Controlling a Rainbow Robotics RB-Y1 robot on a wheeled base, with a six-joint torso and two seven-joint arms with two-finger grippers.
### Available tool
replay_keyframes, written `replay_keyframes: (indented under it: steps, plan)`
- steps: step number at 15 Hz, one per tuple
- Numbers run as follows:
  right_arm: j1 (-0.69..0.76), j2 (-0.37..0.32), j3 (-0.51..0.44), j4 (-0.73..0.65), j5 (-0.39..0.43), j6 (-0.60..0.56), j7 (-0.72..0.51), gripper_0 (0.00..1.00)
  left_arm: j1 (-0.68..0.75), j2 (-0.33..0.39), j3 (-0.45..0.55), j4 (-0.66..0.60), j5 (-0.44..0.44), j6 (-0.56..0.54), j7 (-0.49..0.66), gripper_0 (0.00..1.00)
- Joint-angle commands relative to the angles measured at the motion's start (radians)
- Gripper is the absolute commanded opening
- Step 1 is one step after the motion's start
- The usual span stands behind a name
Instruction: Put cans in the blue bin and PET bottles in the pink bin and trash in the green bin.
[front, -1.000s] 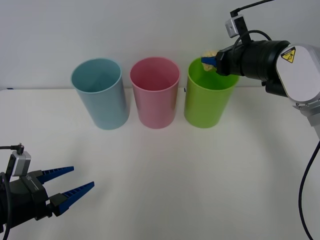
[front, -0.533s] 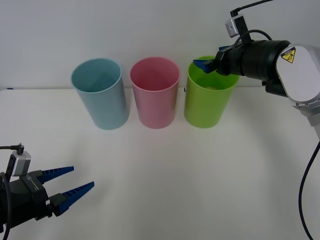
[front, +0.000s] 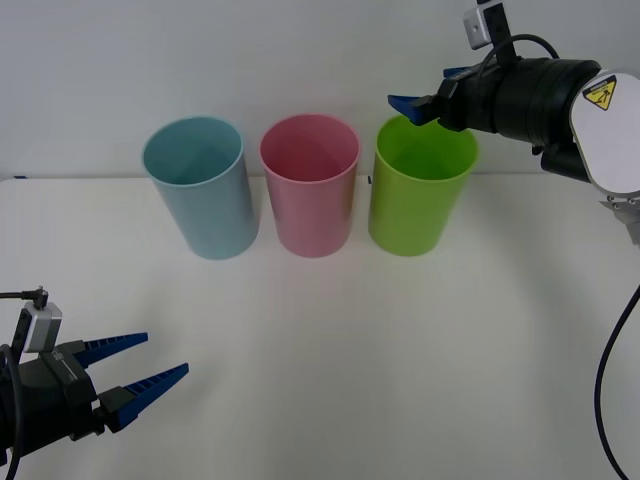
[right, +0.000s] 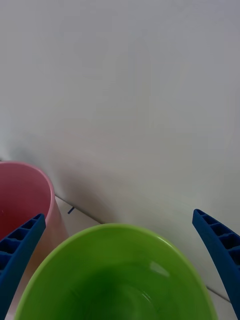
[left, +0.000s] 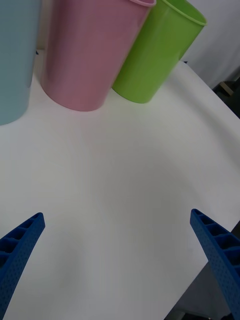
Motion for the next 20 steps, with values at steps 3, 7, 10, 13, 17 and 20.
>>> replay_keyframes:
  steps: [3, 7, 10, 13, 17, 20]
  plan:
    - [0.075, 0.000, -0.163, -0.225, -0.086, -0.215, 0.011, 1.00, 0.000, 0.000, 0.000, 0.000, 0.000, 0.000, 0.000, 1.00]
    - [0.241, -0.003, -0.246, -0.425, -0.173, -0.285, 0.033, 1.00, 0.000, 0.000, 0.000, 0.000, 0.000, 0.000, 0.000, 1.00]
    - [0.399, -0.020, -0.277, -0.577, -0.202, -0.285, 0.043, 1.00, 0.000, 0.000, 0.000, 0.000, 0.000, 0.000, 0.000, 1.00]
    - [0.567, -0.028, -0.314, -0.717, -0.227, -0.285, 0.056, 1.00, 0.000, 0.000, 0.000, 0.000, 0.000, 0.000, 0.000, 1.00]
    - [0.776, -0.051, -0.366, -0.863, -0.275, -0.285, 0.086, 1.00, 0.000, 0.000, 0.000, 0.000, 0.000, 0.000, 0.000, 1.00]
    - [0.914, -0.066, -0.409, -0.936, -0.313, -0.284, 0.137, 1.00, 0.000, 0.000, 0.000, 0.000, 0.000, 0.000, 0.000, 1.00]
